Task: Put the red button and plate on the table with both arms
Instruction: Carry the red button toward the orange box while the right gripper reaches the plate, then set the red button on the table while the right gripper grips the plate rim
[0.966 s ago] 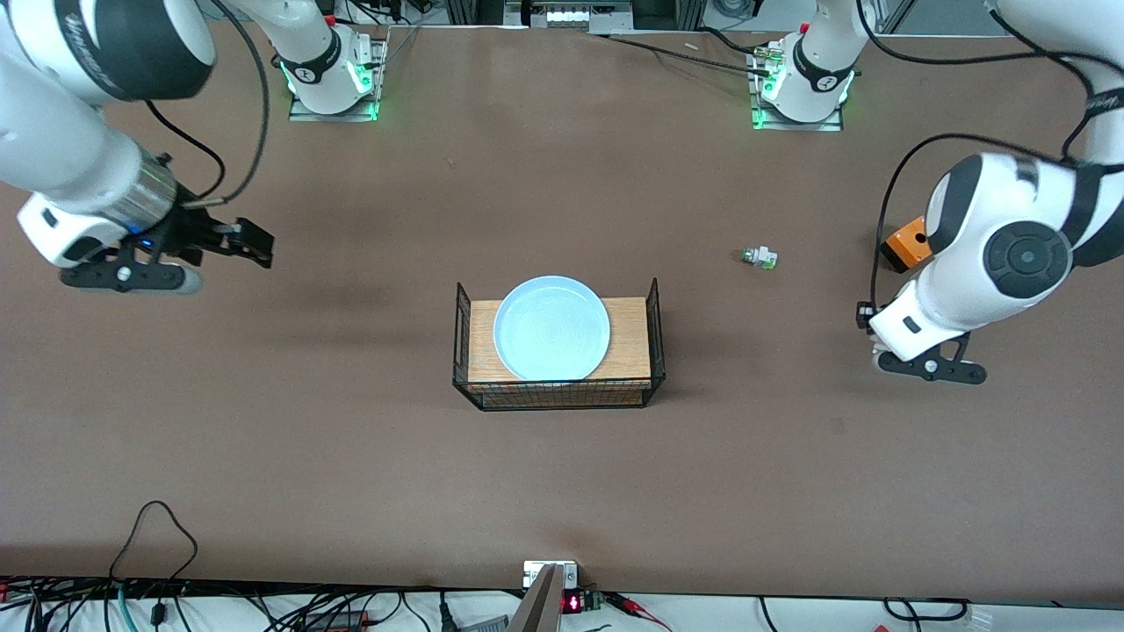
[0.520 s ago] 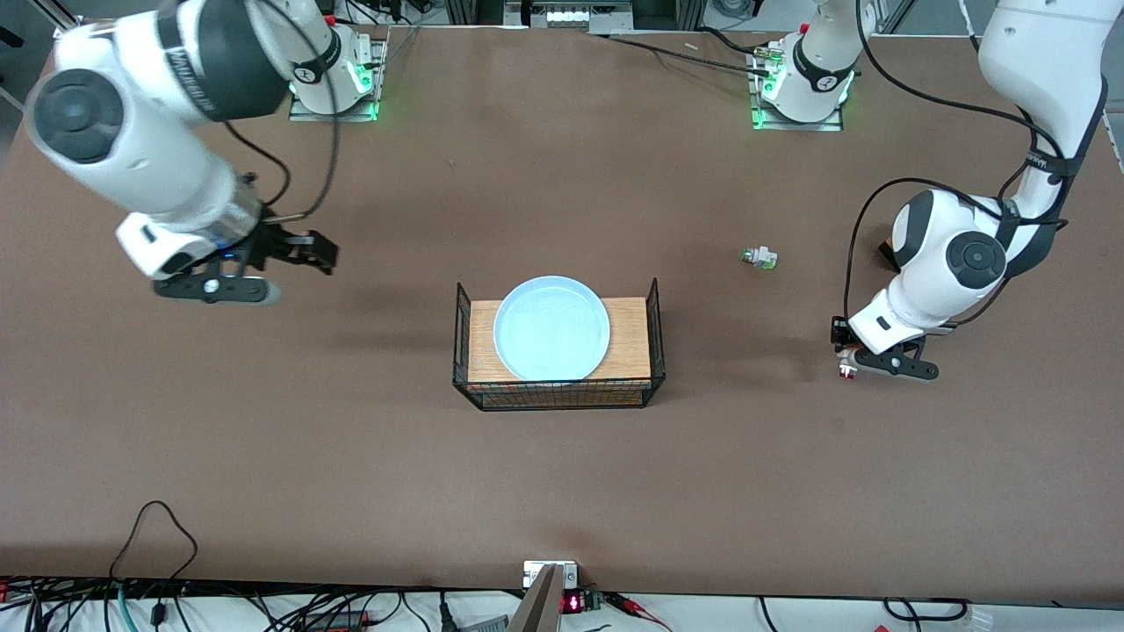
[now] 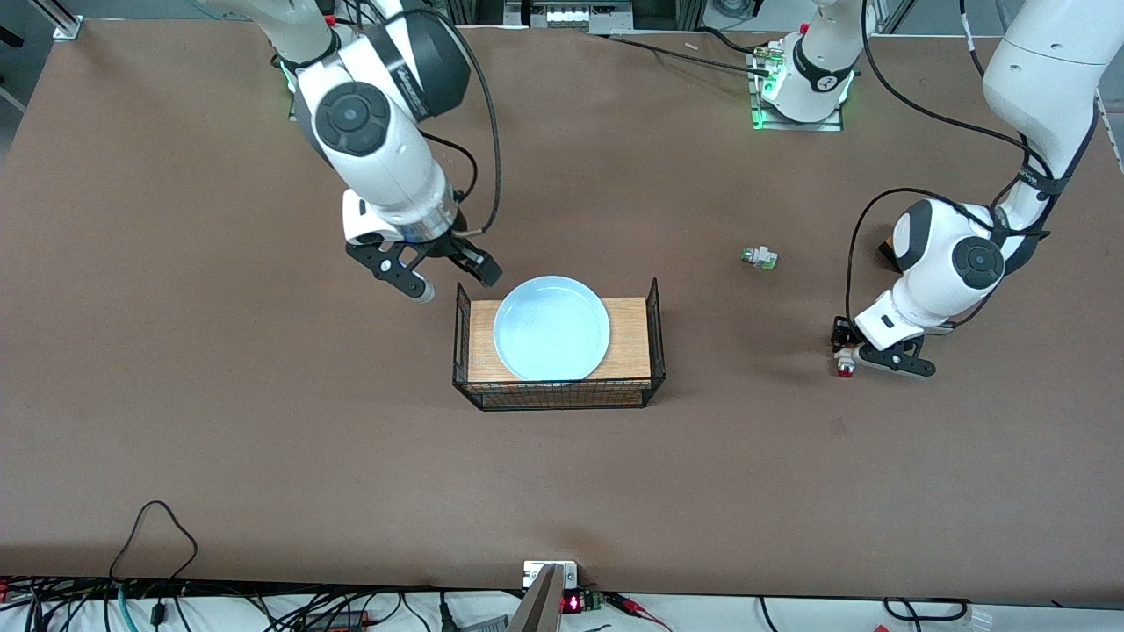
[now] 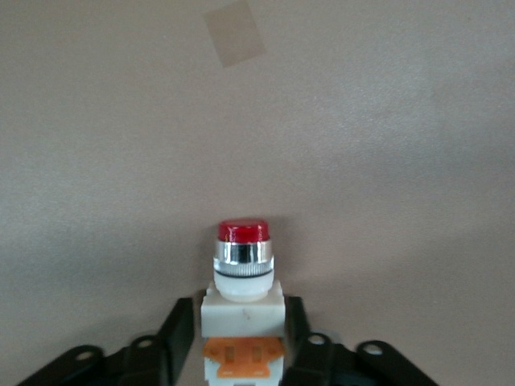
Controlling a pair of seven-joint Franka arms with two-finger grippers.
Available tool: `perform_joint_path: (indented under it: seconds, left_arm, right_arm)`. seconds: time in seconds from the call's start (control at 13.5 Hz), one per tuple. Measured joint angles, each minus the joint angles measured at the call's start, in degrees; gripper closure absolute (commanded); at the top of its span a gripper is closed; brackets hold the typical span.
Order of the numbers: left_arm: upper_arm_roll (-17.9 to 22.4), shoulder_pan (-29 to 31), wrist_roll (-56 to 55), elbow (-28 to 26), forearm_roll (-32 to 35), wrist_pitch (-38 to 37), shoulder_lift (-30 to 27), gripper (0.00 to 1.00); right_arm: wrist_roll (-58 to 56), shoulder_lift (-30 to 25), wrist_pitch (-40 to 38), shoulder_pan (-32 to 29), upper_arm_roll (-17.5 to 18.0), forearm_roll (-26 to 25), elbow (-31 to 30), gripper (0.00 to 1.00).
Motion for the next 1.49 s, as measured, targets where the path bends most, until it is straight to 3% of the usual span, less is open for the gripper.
perform_joint_path:
  seconds: [0.3, 0.52, 0.59, 0.67, 0.82, 1.04, 1.19, 1.34, 1.49]
  left_arm:
    - [-0.5, 0.0, 0.0, 1.0, 0.0, -1.8, -1.8, 0.00]
    - [-3.5, 0.0, -0.1, 6.2, 0.0, -17.4, -7.0, 0.00]
    - [-4.9, 0.0, -0.3, 9.3, -0.1, -24.8, -8.5, 0.00]
    - [-6.4, 0.0, -0.5, 13.1, -0.1, -32.4, -9.6, 0.00]
    - [-9.1, -0.1, -1.1, 20.7, -0.1, -46.0, -10.6, 0.00]
    - [-12.3, -0.2, -1.2, 31.5, -0.1, -61.4, -10.7, 0.00]
    - [-13.5, -0.2, -1.2, 37.5, -0.2, -66.9, -10.8, 0.00]
    - [-11.6, -2.1, -1.3, 40.8, -2.5, -69.0, -11.8, 0.00]
    - [0.8, -11.3, -1.4, 40.9, -9.9, -69.1, -14.8, 0.00]
  right_arm:
    - [11.9, 5.2, 6.5, 0.5, 0.0, 0.0, 1.1, 0.00]
    - [13.3, 7.6, 8.2, 1.6, 0.0, 0.0, 1.3, 0.00]
    - [13.4, 8.0, 8.5, 1.8, 0.0, 0.0, 1.4, 0.07]
    - [13.4, 8.3, 8.9, 1.9, 0.0, 0.0, 1.5, 0.39]
    - [13.4, 8.5, 9.2, 2.1, 0.0, 0.0, 1.6, 0.68]
    - [13.6, 8.5, 9.2, 2.5, 0.0, 0.0, 1.7, 0.71]
    - [13.8, 8.6, 9.2, 2.8, 0.0, 0.0, 1.7, 0.74]
    - [13.8, 8.9, 9.2, 3.2, 0.0, 0.0, 1.6, 0.90]
    - [13.8, 9.1, 9.2, 3.5, 0.0, 0.0, 1.6, 1.00]
